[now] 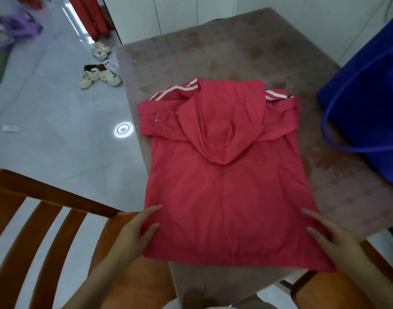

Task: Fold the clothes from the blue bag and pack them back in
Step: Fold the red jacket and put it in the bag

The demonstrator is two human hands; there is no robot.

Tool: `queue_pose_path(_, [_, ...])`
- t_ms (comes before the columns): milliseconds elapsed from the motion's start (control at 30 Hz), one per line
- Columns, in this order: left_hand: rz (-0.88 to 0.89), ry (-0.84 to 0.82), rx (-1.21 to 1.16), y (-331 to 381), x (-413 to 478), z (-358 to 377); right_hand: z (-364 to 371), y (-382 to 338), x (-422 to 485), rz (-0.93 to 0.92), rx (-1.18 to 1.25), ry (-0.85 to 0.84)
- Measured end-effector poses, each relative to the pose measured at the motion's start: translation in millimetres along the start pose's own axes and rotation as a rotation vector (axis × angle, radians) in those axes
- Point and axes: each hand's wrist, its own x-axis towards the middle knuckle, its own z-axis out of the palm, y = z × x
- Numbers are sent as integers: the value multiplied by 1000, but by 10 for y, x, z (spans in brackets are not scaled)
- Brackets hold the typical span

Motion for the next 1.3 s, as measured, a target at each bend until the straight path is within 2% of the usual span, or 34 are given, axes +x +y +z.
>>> queue_pose_path(133, [-33,-73,-128,52,2,-223,-192,-229,-44,153,326,-88])
queue_pose_path(267, [-22,-97,-350,266,1,-374,-375,-286,-24,211,563,-165])
queue_pose_path(300, [-33,-81,-429,315,27,-406,-410,-306,11,180,659,-214])
queue_pose_path(367, [-52,-39,-578,393,94,-480,-446,-440,71,121,851,-191])
queue_pose_path(433, [-40,-1,-670,474,189,-538,-475,-493,183,47,916,-219])
queue_pose_path(567, [97,72,-484,640,401,-583,-504,-818,420,-127,711,-99])
queue_pose_path(700, [273,183,-233,638,667,-585,-547,-959,647,-236,449,227])
queue_pose_path(767, [294,285,-210,656,800,-583,-619,-1037,798,-264,325,342])
queue_pose_path(867, [226,377,-357,686,1041,-609,-690,-1201,957,-319,382,344])
queue_pose_path(967, [104,416,-152,712,1293,-679,-753,-1257,1150,-276,490,395])
queue_pose_path(1167, [333,161,-25,860,1433,-682,-737,-1246,1445,-158,535,511])
queue_pose_path(1233, [393,185,146,803,1506,-671,-745,-1243,1497,-141,534,532])
queue_pose_path(1300, [395,274,190,781,1567,-688,-766,-1217,1532,-120,538,546])
